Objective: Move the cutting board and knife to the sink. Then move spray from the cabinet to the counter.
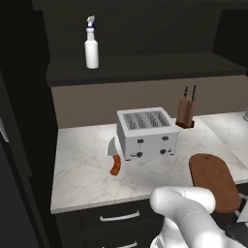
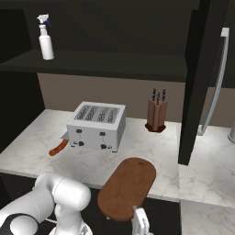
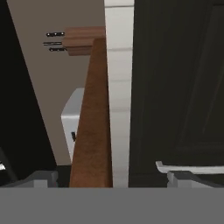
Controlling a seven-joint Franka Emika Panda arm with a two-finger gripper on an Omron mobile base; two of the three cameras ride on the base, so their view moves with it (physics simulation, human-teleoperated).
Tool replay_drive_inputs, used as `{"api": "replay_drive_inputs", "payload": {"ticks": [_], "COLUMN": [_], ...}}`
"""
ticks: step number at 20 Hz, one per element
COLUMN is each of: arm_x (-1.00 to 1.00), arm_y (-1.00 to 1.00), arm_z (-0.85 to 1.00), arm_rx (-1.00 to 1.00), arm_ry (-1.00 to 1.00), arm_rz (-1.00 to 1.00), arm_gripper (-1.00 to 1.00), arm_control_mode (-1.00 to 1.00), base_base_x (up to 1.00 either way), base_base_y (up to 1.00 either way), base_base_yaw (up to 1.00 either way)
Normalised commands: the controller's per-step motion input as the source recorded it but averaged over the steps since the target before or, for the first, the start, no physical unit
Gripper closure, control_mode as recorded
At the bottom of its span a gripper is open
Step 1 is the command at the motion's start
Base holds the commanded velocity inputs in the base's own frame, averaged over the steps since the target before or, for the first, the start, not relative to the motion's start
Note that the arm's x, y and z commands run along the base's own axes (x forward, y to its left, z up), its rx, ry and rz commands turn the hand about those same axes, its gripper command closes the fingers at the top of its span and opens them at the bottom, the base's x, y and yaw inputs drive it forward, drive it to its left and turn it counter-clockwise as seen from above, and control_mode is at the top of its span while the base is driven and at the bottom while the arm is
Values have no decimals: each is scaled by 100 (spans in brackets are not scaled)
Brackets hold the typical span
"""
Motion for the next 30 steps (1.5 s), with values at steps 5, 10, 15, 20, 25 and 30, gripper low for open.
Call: {"api": "replay_drive_inputs", "payload": {"ticks": [5, 10, 15, 20, 25, 30], "arm_x": [0, 0, 3, 2, 2, 2], "arm_y": [8, 2, 0, 0, 0, 0], "arm_z": [3, 0, -1, 0, 0, 0], "arm_rx": [0, -1, -4, -4, -7, -6], "arm_ry": [-2, 0, 0, 0, 0, 0], "arm_rz": [0, 0, 0, 1, 3, 4], "arm_gripper": [-100, -100, -100, -100, -100, -100], "arm_control_mode": [-100, -100, -100, -100, -100, -100], "base_base_x": [0, 0, 0, 0, 0, 0], "base_base_y": [0, 0, 0, 0, 0, 0], "base_base_yaw": [0, 0, 0, 0, 0, 0]}}
